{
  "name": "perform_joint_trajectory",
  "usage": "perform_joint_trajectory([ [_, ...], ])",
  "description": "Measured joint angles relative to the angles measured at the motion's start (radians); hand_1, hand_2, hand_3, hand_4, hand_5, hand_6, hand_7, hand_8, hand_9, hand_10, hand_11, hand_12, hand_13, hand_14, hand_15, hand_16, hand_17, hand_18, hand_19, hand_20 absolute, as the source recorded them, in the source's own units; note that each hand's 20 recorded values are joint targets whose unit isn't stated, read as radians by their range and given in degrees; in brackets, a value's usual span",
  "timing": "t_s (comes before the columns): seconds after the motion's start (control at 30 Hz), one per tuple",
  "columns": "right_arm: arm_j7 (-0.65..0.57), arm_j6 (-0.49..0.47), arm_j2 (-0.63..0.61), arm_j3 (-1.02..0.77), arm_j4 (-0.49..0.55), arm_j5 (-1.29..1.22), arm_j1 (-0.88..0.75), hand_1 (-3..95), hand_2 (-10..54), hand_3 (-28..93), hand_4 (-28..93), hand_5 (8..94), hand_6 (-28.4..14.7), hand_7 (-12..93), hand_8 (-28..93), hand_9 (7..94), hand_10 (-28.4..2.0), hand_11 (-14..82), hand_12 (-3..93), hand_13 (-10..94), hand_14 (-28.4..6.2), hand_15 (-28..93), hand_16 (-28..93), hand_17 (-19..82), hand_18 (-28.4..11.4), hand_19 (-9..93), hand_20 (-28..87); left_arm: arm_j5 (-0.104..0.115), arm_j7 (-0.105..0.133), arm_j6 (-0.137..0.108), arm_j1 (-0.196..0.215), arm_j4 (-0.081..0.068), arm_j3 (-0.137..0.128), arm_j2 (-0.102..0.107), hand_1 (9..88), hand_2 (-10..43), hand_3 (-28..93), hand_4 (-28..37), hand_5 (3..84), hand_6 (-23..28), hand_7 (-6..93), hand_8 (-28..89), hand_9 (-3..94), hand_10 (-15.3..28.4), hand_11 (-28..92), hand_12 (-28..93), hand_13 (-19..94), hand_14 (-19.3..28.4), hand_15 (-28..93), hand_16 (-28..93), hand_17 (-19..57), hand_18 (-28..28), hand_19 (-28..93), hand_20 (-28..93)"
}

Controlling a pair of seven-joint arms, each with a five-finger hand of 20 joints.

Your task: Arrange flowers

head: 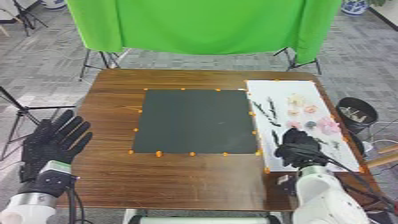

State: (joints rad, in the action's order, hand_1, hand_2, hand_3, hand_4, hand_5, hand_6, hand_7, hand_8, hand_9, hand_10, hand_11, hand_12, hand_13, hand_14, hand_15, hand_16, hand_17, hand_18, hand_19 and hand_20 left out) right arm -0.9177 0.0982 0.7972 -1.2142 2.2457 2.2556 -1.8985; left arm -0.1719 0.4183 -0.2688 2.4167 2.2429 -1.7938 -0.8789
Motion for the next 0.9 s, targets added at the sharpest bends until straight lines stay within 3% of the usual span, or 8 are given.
perform_joint_trajectory([
  [0.13, -0.002, 0.040, -0.021, 0.011, 0.007, -0.015, 0.033, 43.7, -9.5, 88, 2, 60.9, -0.3, 72, 16, 89.0, -7.9, 22.3, 56.2, 83, -5.3, 48, 51, 42, -25.5, 86, 34, 0.005, 0.003, 0.003, 0.001, -0.002, -0.004, 0.003, 28.4, 16.4, 71, -28.3, 41.9, 9.4, 17.0, -9, 38.3, 16.0, 23, 13, 28, 15.7, 40, -6, -7.8, 15.4, 41, 11],
  [0.23, -0.012, 0.066, -0.021, 0.032, 0.007, -0.135, 0.086, 43.7, -9.5, 88, 2, 60.8, -0.3, 72, 16, 88.9, -8.0, 22.3, 56.3, 83, -5.4, 48, 51, 42, -25.7, 86, 34, 0.030, 0.014, 0.009, 0.007, -0.002, -0.023, 0.004, 28.4, 16.4, 71, -28.3, 41.9, 9.4, 17.0, -9, 38.3, 16.0, 23, 13, 28, 15.7, 40, -6, -7.8, 15.4, 41, 11],
  [0.4, -0.041, 0.110, -0.007, 0.125, -0.026, -0.401, 0.233, 43.6, -9.5, 88, 3, 60.7, -1.1, 72, 16, 89.0, -8.1, 22.7, 56.2, 82, -5.8, 49, 51, 42, -25.8, 86, 34, 0.073, 0.060, 0.012, 0.037, -0.012, -0.100, 0.004, 28.4, 16.4, 71, -28.3, 41.9, 9.4, 17.0, -9, 38.3, 16.0, 23, 13, 28, 15.7, 40, -6, -7.8, 15.4, 41, 11],
  [0.5, -0.042, 0.112, 0.019, 0.191, -0.056, -0.406, 0.316, 43.4, -9.5, 88, 3, 60.4, -1.2, 72, 17, 88.8, -8.2, 22.9, 56.4, 82, -5.8, 49, 51, 42, -25.8, 86, 34, 0.076, 0.092, 0.010, 0.063, -0.015, -0.147, 0.004, 28.4, 16.4, 71, -28.3, 41.9, 9.4, 17.0, -9, 38.3, 16.0, 23, 13, 28, 15.7, 40, -6, -7.8, 15.4, 41, 11],
  [0.57, -0.038, 0.112, 0.055, 0.200, -0.070, -0.405, 0.353, 43.3, -9.5, 88, 3, 60.2, -1.2, 72, 17, 88.7, -8.3, 23.1, 56.5, 82, -5.9, 49, 50, 42, -25.8, 86, 34, 0.081, 0.102, 0.009, 0.077, -0.015, -0.163, 0.004, 28.4, 16.4, 71, -28.3, 41.9, 9.4, 17.0, -9, 38.3, 16.0, 23, 13, 28, 15.7, 40, -6, -7.8, 15.4, 41, 11],
  [0.73, -0.025, 0.109, 0.169, 0.256, -0.128, -0.442, 0.460, 44.3, -9.5, 88, 1, 60.1, -1.3, 72, 16, 88.5, -8.4, 23.1, 56.1, 82, -6.2, 50, 50, 42, -25.9, 86, 33, 0.105, 0.113, 0.005, 0.083, -0.019, -0.141, 0.010, 28.4, 16.4, 71, -28.3, 41.9, 9.4, 17.0, -9, 38.3, 16.0, 23, 13, 28, 15.7, 40, -6, -7.8, 15.4, 41, 11],
  [0.9, -0.017, 0.107, 0.305, 0.361, -0.273, -0.504, 0.590, 44.2, -9.5, 88, 1, 59.9, -1.4, 73, 16, 88.2, -8.4, 23.4, 55.7, 81, -6.4, 50, 50, 41, -26.0, 87, 33, 0.116, 0.123, -0.003, 0.068, -0.029, -0.082, 0.033, 28.4, 16.4, 71, -28.3, 41.9, 9.4, 17.0, -9, 38.3, 16.0, 23, 13, 28, 15.7, 40, -6, -7.8, 15.4, 41, 11],
])
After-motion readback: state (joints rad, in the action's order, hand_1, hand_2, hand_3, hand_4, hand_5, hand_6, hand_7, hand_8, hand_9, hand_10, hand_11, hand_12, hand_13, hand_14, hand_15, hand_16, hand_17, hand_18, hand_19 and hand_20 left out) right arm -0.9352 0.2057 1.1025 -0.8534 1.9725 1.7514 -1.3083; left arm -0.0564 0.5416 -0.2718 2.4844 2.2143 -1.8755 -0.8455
